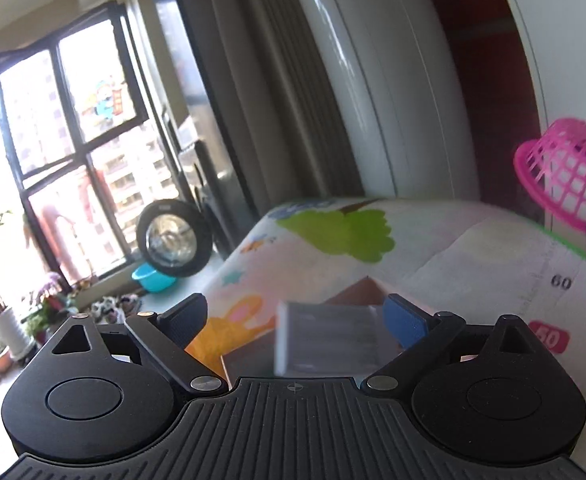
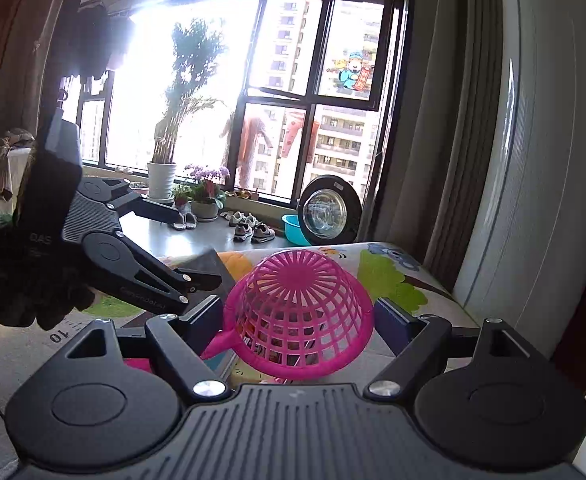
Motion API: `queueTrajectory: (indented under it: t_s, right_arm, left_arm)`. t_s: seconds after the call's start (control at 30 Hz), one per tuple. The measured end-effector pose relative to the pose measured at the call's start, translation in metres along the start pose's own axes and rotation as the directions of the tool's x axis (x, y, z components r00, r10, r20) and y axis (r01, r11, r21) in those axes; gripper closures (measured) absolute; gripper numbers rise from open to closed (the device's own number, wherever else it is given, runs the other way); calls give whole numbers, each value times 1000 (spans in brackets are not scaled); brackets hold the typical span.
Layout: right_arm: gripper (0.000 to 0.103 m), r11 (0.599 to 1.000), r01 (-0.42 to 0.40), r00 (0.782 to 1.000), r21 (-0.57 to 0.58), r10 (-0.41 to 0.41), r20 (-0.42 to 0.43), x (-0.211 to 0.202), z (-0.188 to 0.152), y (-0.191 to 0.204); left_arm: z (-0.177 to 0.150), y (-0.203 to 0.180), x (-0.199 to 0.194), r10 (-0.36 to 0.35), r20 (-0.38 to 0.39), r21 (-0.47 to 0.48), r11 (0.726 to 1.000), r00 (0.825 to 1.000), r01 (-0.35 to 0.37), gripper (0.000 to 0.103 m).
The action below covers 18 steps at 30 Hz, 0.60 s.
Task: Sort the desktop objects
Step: 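Drop the battery charger into the box with the left gripper while the right drops the scoop in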
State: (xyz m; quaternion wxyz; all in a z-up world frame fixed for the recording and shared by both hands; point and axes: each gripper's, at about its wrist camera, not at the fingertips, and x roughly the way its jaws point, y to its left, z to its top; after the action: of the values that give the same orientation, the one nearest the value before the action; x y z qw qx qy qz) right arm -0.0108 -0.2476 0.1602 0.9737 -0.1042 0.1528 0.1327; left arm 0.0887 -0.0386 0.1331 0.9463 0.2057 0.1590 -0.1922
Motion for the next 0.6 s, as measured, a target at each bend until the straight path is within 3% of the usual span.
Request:
queueTrajectory:
  t_s: [0.2,0.3,0.43,0.6]
  right_arm:
    - [20,997,-60,997,-44,58,-58,35,-4,-6]
    - [20,991,-120,988,-61,113,-101,72,6,1]
    - [20,985,-141,981,-94,127,-144,131,22,24]
    - [20,960,-222,960,-168,185,-211,195,33,69]
  left_arm:
    - [-58,26,-14,-2,-72,-191,982,997,-12,2]
    - [-85,29,-36,-17,-94,-288,958,995,-11,2]
    - [-108,33,-58,-16,-113,-419,907,993,-33,1]
    - [-126,30,-69,10,-142,-447,891,990,-74,0]
